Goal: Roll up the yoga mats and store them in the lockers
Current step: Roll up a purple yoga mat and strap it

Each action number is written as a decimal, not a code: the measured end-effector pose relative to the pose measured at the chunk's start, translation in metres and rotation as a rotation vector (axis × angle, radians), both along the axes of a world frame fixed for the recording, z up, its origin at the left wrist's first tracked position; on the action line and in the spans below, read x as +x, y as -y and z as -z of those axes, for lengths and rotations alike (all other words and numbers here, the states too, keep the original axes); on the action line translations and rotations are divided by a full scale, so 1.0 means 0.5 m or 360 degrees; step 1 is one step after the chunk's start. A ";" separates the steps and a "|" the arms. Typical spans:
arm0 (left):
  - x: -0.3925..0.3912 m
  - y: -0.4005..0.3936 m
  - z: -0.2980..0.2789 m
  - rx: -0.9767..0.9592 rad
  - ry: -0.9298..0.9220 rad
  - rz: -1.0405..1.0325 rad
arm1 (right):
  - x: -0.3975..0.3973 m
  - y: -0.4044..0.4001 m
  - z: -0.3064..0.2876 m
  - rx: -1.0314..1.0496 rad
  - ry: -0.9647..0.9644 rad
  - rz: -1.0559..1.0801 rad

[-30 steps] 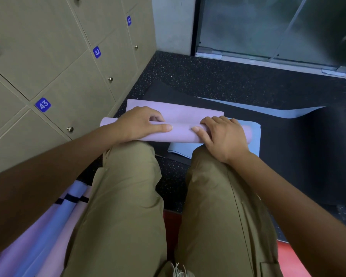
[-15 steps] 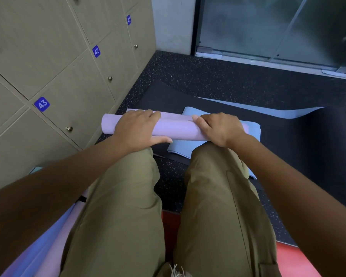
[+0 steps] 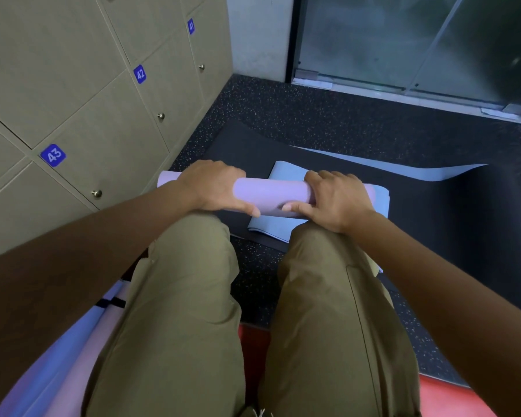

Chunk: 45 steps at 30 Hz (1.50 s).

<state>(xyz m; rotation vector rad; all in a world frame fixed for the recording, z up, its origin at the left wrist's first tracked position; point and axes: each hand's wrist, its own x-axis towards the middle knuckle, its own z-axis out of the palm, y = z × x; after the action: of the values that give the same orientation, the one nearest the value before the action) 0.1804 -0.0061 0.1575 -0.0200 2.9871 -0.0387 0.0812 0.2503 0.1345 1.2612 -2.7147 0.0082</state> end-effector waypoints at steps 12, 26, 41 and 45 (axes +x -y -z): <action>-0.033 -0.002 -0.071 0.0003 -0.0082 -0.0005 | -0.060 0.002 -0.063 -0.0055 -0.0239 -0.0166; 0.223 -0.119 -0.309 -0.0178 -0.0312 -0.0073 | 0.178 -0.115 -0.254 -0.0535 -0.0624 -0.0234; 0.526 -0.226 -0.222 0.0145 0.0071 0.0027 | 0.512 -0.249 -0.215 -0.0334 -0.0200 -0.0222; 0.558 -0.238 -0.205 0.0279 0.0026 0.0047 | 0.546 -0.265 -0.218 -0.0291 -0.0147 -0.0238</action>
<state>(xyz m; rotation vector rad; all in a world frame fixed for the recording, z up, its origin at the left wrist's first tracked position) 0.4592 0.1127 0.2602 0.0449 2.9627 0.2187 0.3540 0.3829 0.2437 1.3694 -2.4725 0.2046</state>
